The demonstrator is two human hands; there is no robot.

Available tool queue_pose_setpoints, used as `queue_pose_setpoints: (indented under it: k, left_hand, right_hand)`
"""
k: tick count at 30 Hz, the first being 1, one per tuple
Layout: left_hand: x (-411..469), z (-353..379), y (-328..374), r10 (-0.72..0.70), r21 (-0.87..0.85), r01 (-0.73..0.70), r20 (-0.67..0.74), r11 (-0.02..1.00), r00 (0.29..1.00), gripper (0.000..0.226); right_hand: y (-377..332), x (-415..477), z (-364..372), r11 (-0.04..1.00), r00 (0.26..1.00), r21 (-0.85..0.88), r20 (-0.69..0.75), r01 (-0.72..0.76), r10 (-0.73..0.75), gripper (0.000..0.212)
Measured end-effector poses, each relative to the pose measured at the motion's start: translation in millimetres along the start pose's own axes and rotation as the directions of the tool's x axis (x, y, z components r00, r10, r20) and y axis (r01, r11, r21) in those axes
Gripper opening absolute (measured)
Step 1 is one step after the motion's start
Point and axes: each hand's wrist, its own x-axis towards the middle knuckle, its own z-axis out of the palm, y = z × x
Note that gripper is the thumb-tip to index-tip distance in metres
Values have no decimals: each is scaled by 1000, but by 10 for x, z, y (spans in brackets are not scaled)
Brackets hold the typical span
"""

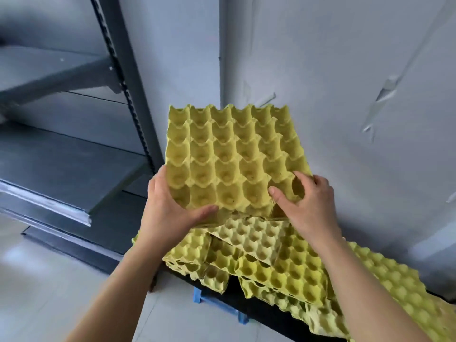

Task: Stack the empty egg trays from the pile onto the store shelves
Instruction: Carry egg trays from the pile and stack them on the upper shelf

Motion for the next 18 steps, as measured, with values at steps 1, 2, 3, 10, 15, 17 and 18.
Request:
queue_pose_setpoints:
  k: [1, 2, 3, 10, 15, 17, 18]
  left_hand:
    - [40, -141, 8, 10, -10, -10, -26, 1000, 1000, 125]
    - [70, -369, -10, 26, -16, -27, -67, 1000, 997, 126]
    - [98, -594, -37, 44, -18, -46, -104, 999, 994, 126]
    - [315, -2211, -351, 133, 37, -128, -304, 991, 943, 120]
    - [479, -3329, -652, 152, 73, -134, -377, 988, 914, 112]
    - [562, -3724, -787, 140, 82, -116, -401, 990, 905, 111]
    - [608, -3905, -858, 126, 83, -101, -412, 991, 902, 116]
  right_hand:
    - [-160, 27, 1, 1000, 1000, 15, -5, 19, -19, 85]
    - [-393, 47, 37, 998, 998, 28, -12, 61, -61, 86]
    - [-620, 50, 73, 995, 995, 39, -18, 96, -95, 85]
    - [-2256, -33, 439, 954, 962, 138, -89, 268, -258, 81]
    - [-3390, -113, 854, 932, 947, 166, -74, 322, -314, 81]
    - [-3792, -124, 1028, 922, 942, 191, -61, 335, -330, 82]
    - [-3976, -123, 1115, 918, 938, 198, -52, 345, -342, 82]
